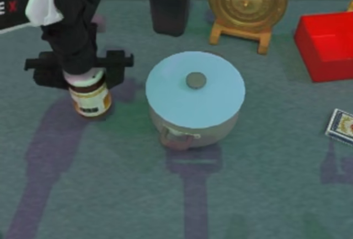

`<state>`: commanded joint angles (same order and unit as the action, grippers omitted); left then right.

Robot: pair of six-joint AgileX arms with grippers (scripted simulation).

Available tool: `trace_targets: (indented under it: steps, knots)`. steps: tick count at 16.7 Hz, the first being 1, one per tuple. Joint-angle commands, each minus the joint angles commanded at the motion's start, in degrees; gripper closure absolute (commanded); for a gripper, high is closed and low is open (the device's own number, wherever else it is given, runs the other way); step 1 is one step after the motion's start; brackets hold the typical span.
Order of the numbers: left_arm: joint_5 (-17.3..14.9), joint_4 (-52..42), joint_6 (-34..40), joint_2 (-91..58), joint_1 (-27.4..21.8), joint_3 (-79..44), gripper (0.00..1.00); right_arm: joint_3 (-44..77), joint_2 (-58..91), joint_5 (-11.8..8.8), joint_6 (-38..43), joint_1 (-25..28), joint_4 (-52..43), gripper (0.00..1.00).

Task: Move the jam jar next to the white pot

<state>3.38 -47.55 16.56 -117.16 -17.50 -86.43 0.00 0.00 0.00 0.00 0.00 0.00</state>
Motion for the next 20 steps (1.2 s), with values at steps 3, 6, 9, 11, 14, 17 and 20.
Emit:
trace_targets:
  steps: [3, 6, 9, 11, 14, 17, 20]
  knots:
    - [-0.12, 3.49, -0.02, -1.58, 0.05, 1.96, 1.0, 0.0, 0.0, 0.0, 0.0, 0.0, 0.0, 0.0]
    - [-0.12, 3.54, -0.02, -1.62, 0.05, 1.99, 1.0, 0.0, 0.0, 0.0, 0.0, 0.0, 0.0, 0.0]
    - [-0.12, 3.54, -0.02, -1.62, 0.05, 1.99, 0.77, 0.0, 0.0, 0.0, 0.0, 0.0, 0.0, 0.0]
    - [-0.12, 3.54, -0.02, -1.62, 0.05, 1.99, 0.62, 0.0, 0.0, 0.0, 0.0, 0.0, 0.0, 0.0]
    - [-0.12, 3.54, -0.02, -1.62, 0.05, 1.99, 0.4, 0.0, 0.0, 0.0, 0.0, 0.0, 0.0, 0.0]
    - [-0.12, 3.54, -0.02, -1.62, 0.05, 1.99, 0.17, 0.0, 0.0, 0.0, 0.0, 0.0, 0.0, 0.0]
    - [-0.12, 3.54, -0.02, -1.62, 0.05, 1.99, 0.0, 0.0, 0.0, 0.0, 0.0, 0.0, 0.0, 0.0]
